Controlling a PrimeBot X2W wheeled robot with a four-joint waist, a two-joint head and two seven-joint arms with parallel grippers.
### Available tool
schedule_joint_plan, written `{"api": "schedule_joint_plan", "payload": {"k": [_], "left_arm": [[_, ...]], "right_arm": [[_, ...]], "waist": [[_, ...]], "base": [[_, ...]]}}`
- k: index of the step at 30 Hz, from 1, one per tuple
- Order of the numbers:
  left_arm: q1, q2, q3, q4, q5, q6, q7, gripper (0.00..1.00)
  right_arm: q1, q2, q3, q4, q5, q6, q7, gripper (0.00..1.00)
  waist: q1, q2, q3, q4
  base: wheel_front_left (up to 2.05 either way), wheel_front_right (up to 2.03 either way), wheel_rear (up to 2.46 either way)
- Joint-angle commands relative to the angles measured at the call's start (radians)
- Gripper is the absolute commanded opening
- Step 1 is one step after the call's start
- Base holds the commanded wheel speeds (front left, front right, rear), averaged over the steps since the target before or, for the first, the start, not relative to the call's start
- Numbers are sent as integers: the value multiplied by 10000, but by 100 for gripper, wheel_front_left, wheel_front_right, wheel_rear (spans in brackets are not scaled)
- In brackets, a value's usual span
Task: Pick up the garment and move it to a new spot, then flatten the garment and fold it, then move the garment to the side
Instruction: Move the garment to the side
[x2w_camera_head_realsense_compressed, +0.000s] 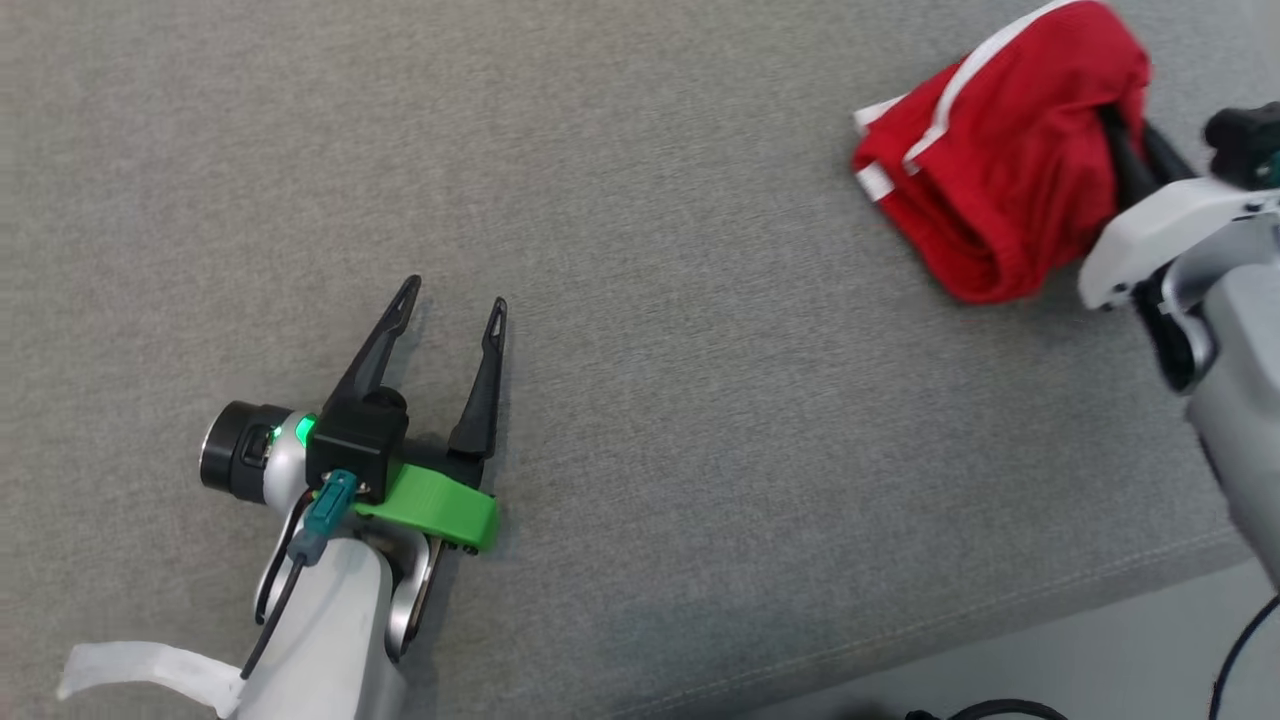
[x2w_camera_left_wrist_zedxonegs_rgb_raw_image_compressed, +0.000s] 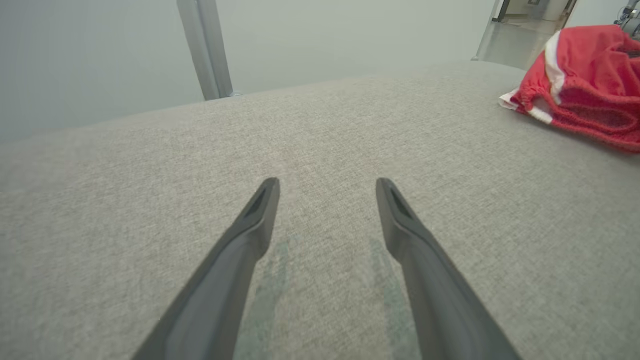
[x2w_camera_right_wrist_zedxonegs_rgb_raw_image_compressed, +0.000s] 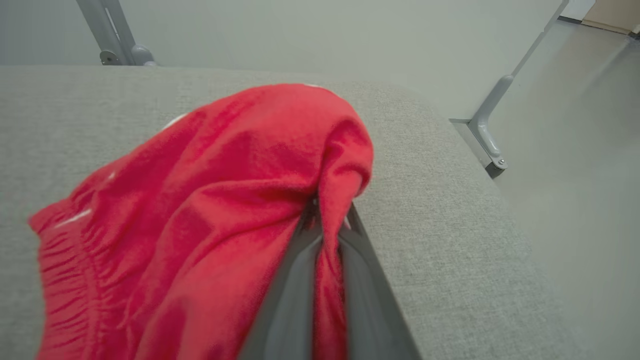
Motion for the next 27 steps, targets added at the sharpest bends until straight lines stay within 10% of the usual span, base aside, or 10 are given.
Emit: {"api": "schedule_joint_plan", "payload": {"k": [1, 14, 15, 16, 17, 27], "left_arm": [[-175, 63, 42, -93, 70, 59, 3, 100], [25, 154, 270, -526, 185, 177, 11, 100], [24, 174, 289, -512, 197, 189, 11, 100], [25, 194, 314, -497, 199, 202, 11, 100], [27, 201, 326, -474, 200, 205, 11, 100], [283, 60, 435, -205, -54, 309, 9, 100]], "right_arm": [[-205, -251, -158, 144, -128, -13, 0, 0], [-878, -1807, -3401, 1876, -2269, -14, 0, 0], [-859, -1831, -3689, 1783, -2455, -14, 0, 14], [-809, -1846, -4029, 1672, -2677, -14, 0, 86], [-714, -1838, -4319, 1625, -2933, -14, 0, 100], [95, -820, -5823, 60, -4539, -13, 0, 100]], "waist": [[-1, -1, 823, 927], [-1, -1, 1201, 1438], [-1, -1, 1196, 1428], [-1, -1, 1180, 1408], [-1, -1, 1149, 1389], [-1, -1, 257, 1343]], "base": [[0, 0, 0], [0, 0, 0], [0, 0, 0], [0, 0, 0], [0, 0, 0], [0, 0, 0]]}}
